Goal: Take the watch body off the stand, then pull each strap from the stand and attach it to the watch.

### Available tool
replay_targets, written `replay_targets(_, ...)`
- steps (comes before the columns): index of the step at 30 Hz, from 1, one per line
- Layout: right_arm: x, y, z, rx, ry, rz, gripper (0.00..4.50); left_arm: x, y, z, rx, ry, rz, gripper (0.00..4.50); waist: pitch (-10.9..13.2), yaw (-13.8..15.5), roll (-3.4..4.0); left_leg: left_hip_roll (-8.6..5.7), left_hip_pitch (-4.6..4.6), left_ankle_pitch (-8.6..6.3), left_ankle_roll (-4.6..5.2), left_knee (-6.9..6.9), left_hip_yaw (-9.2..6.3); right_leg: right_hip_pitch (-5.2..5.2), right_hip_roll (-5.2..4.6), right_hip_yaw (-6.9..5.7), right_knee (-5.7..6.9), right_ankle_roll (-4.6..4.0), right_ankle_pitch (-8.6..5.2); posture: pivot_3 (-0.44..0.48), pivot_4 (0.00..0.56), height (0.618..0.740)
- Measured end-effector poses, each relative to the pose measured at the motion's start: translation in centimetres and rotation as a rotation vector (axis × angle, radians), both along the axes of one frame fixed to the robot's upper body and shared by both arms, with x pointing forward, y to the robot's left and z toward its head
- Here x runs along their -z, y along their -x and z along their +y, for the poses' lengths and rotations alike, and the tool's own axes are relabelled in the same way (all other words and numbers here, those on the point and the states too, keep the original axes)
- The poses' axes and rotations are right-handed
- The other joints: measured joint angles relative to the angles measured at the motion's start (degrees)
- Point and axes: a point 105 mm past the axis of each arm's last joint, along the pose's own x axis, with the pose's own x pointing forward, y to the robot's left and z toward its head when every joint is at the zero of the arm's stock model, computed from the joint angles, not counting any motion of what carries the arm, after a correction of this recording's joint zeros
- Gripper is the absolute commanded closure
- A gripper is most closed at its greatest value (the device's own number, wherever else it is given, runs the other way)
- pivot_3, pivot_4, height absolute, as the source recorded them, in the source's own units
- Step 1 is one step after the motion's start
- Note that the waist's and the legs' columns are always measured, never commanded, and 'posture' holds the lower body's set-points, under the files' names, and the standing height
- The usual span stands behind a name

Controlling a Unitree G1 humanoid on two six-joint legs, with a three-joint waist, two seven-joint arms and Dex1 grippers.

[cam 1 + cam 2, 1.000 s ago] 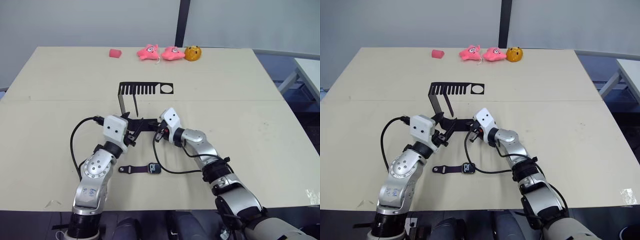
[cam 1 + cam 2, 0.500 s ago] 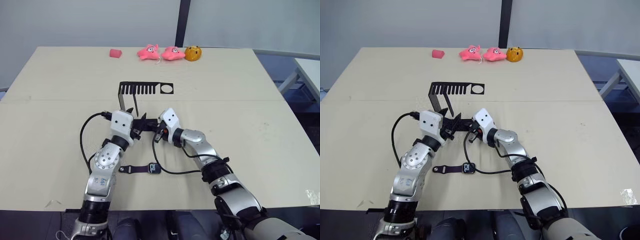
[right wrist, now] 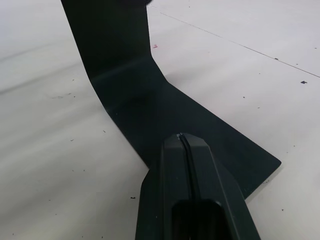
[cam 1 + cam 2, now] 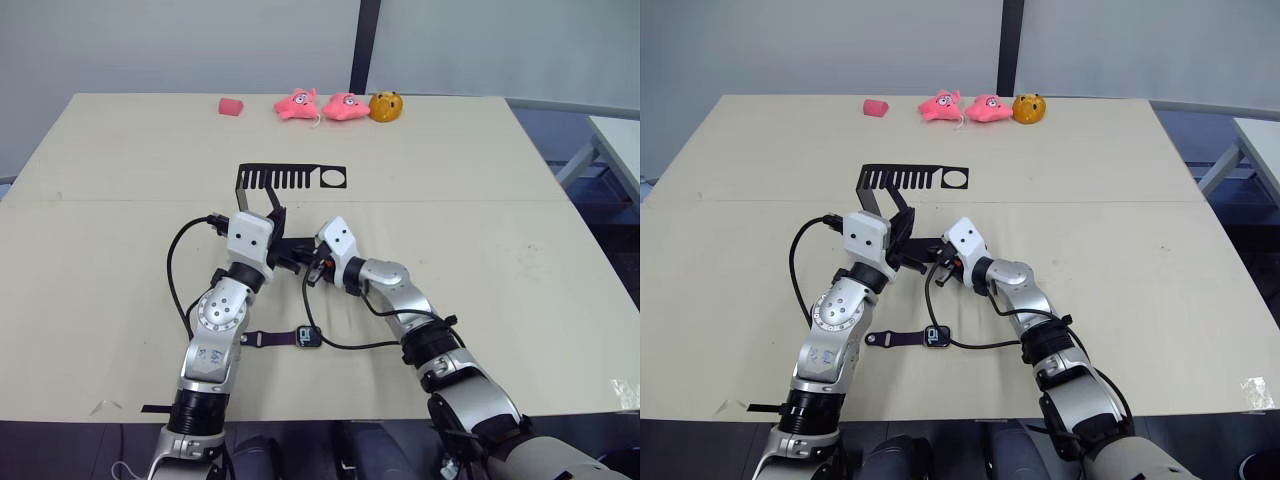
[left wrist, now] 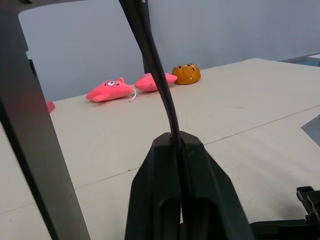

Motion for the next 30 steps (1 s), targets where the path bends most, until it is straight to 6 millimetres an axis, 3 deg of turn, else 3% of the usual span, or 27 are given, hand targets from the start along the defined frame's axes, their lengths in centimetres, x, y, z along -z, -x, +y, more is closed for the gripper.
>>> replay_targets(13,0.1,0.1,0.1,0.007,-0.007,0.004,4.50,-0.5,0.4,0.6,0.001,0.006,-0.042,4.46,0.0,0.0,0.00,0.00,0.00,0.00,0.00,0.00,0.00,0.00,0.00,0.00,0.00,0.00,0.00,0.000,0.150,0.740)
replay_targets(20,0.1,0.0,0.3,0.014,-0.010,0.007,4.50,0.2,0.3,1.2,-0.015,0.000,0.002,4.46,0.0,0.0,0.00,0.00,0.00,0.00,0.00,0.00,0.00,0.00,0.00,0.00,0.00,0.00,0.00,0.000,0.150,0.740)
replay_targets(30,0.1,0.0,0.3,0.014,-0.009,0.012,4.50,0.0,0.6,0.7,0.008,0.086,0.003,4.46,0.0,0.0,0.00,0.00,0.02,0.00,-0.01,-0.01,0.00,0.01,0.00,0.00,0.00,0.00,0.00,0.000,0.150,0.740)
